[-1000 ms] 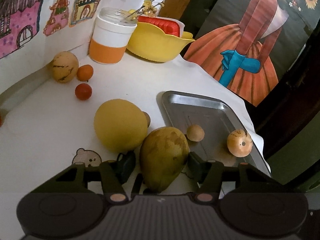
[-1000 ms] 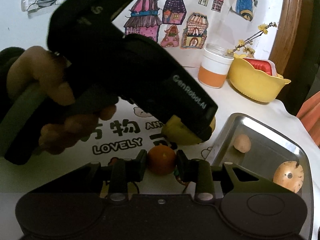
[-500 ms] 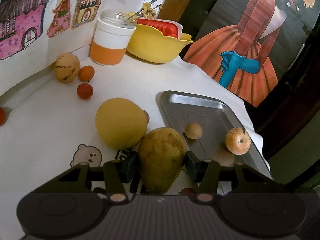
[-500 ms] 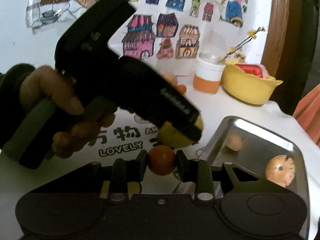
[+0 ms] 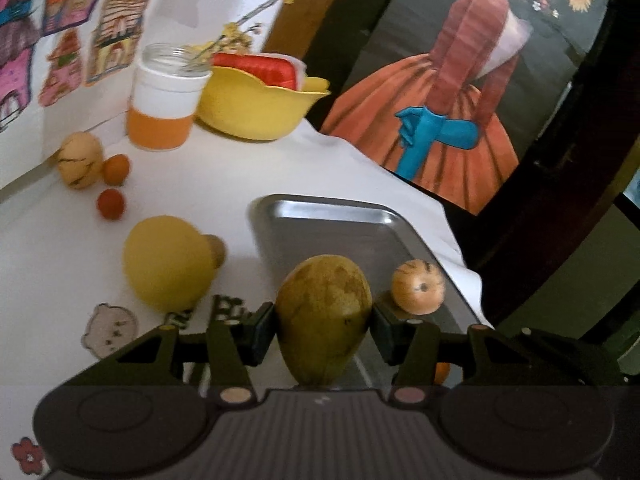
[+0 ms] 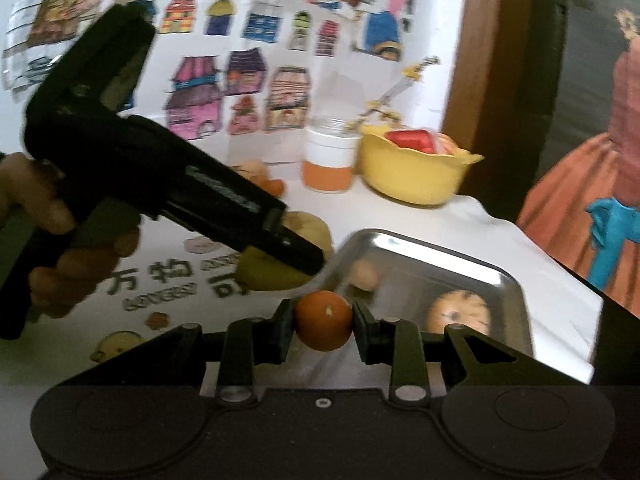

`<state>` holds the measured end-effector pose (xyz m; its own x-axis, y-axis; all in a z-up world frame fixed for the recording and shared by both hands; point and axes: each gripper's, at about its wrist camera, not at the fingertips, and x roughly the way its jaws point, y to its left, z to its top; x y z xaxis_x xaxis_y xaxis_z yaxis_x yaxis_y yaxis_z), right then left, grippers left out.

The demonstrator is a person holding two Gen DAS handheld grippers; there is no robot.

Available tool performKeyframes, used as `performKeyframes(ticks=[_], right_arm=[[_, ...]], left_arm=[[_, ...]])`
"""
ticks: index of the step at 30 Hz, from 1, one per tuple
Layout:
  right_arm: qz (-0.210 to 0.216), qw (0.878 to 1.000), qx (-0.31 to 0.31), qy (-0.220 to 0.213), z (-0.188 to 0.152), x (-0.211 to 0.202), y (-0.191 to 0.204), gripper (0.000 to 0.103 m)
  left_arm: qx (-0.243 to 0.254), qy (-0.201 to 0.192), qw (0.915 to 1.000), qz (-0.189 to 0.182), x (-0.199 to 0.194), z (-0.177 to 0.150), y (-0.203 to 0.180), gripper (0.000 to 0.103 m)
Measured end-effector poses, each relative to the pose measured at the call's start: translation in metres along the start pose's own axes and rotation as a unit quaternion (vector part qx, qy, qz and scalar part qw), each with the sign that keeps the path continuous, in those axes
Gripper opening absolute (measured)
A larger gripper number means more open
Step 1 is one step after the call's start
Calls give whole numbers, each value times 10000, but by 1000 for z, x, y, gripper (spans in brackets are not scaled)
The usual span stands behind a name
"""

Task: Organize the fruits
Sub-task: 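Carry the tangerine and the pear into the metal tray with both tools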

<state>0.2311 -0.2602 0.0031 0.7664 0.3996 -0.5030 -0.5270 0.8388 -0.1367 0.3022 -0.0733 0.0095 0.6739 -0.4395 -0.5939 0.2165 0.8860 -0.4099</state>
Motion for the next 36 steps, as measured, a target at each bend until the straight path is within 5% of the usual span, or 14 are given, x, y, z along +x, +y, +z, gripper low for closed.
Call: performKeyframes(ticks=[14, 36], right_arm=[[-476, 9978, 398, 241, -25, -4, -30, 33], [-546, 9962, 590, 339, -36, 0, -37, 33]], left_arm=[[240, 180, 9996, -2, 25, -11, -30, 55], [445, 274, 9985, 151, 36, -21, -42, 56]])
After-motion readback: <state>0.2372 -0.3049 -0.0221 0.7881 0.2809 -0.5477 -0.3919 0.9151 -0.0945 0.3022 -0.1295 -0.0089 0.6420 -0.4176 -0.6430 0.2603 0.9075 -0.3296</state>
